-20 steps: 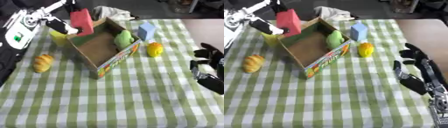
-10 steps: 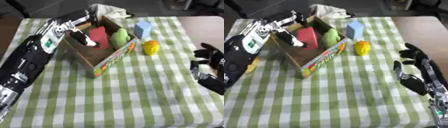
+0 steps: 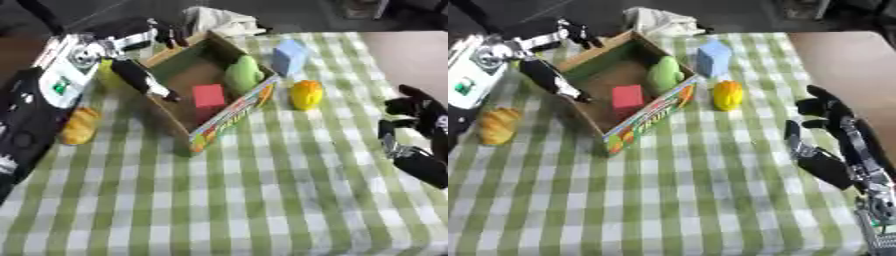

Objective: Pick up objects on the table and place them in the box.

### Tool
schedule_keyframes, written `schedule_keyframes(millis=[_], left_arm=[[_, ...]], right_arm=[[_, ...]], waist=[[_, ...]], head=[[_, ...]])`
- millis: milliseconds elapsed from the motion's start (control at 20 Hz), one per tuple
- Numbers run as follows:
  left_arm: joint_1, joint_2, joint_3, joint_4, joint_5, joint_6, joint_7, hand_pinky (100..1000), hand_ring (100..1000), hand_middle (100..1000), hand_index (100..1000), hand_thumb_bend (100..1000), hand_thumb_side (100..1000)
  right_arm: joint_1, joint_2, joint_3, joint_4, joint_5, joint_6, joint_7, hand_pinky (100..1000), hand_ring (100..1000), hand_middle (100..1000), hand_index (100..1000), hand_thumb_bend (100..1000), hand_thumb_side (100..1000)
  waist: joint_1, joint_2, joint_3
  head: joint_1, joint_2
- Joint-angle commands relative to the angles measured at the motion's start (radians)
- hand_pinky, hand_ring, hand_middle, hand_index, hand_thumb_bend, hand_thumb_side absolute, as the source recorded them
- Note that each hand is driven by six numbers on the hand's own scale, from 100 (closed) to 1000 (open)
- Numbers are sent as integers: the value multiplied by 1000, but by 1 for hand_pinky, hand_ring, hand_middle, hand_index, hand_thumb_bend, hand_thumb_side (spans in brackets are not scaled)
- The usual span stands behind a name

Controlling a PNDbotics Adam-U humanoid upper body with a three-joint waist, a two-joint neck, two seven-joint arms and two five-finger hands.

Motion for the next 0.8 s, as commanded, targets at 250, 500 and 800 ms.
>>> schedule_keyframes(millis=[250, 500, 800], left_arm=[[169, 185, 103, -34, -15, 95, 13, 819, 751, 740, 829, 609, 353], [229, 172, 129, 136, -64, 124, 35, 819, 756, 746, 829, 581, 309], [191, 129, 124, 284, -143, 87, 61, 820, 763, 755, 831, 560, 272]], right_arm=[[2, -22, -11, -5, 6, -2, -8, 726, 801, 755, 959, 161, 267], [5, -23, -12, -4, 6, -1, -9, 725, 799, 754, 959, 160, 267], [4, -22, -11, -4, 4, -1, -7, 725, 798, 753, 959, 161, 267]], waist=[[10, -28, 19], [10, -30, 23], [4, -31, 24]], head=[[-8, 5], [-12, 5], [-8, 5]])
